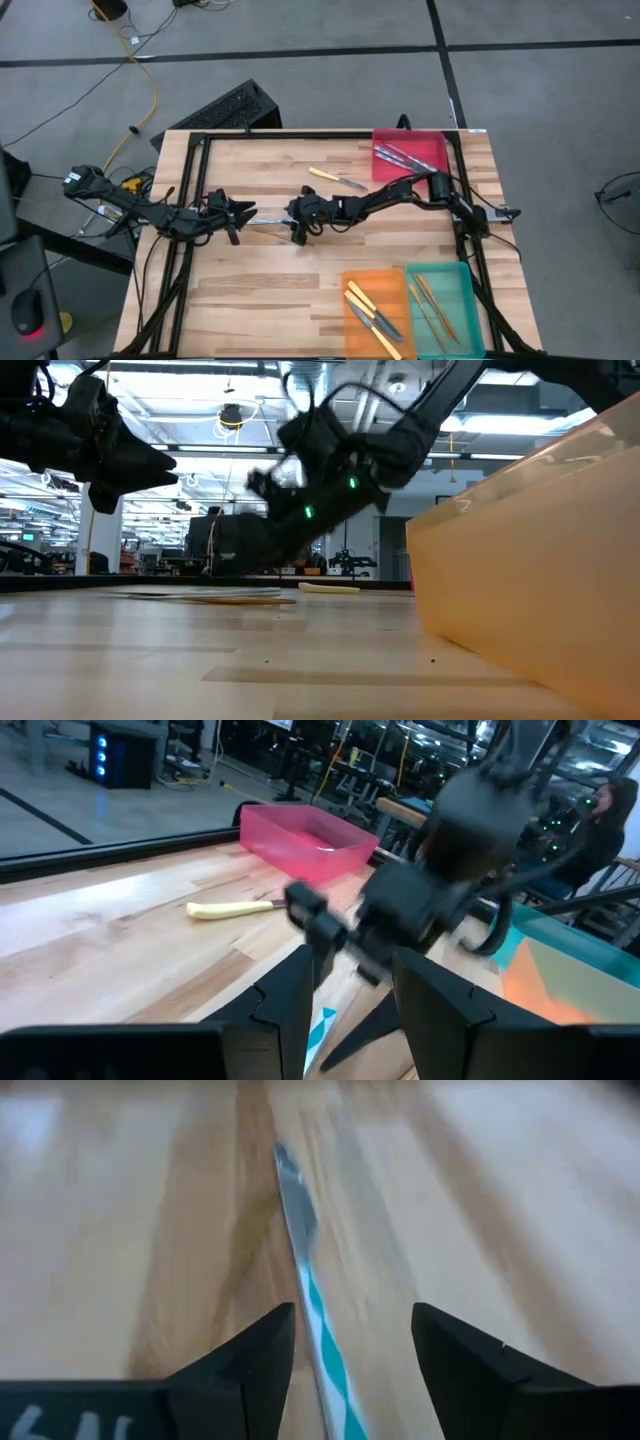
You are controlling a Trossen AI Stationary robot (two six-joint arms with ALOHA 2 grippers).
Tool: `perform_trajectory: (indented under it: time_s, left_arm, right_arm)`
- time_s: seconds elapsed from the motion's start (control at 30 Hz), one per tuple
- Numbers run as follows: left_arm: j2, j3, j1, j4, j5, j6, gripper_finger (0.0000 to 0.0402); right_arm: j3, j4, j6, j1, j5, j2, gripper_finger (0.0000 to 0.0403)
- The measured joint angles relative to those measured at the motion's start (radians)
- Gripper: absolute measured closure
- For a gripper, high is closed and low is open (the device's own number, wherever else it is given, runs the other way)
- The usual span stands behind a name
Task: Sort silverware by color (type)
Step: Put the blue patterned knife into the red bin
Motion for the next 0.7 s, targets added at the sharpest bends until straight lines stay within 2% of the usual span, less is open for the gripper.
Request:
perform_trajectory:
  time_s: [0.23,0.37,0.5,0.7]
  left_arm:
    - [0.000,0.001,0.000,0.000,0.000,-0.001,0.0280]
    - [0.000,0.001,0.000,0.000,0.000,-0.001,0.0280]
    - [0.000,0.001,0.000,0.000,0.000,-0.001,0.0280]
    - [0.000,0.001,0.000,-0.001,0.000,-0.003,0.0280]
  right_arm:
    - [0.001,-0.009,0.119,-0.008,-0.009,0.061,0.0179]
    - [0.001,-0.027,0.154,0.001,0.045,0.062,0.0197]
    - [0.000,-0.035,0.162,0.005,0.083,0.052,0.0251]
    - [-0.001,-0.054,0.183,0.004,0.090,0.049,0.0362]
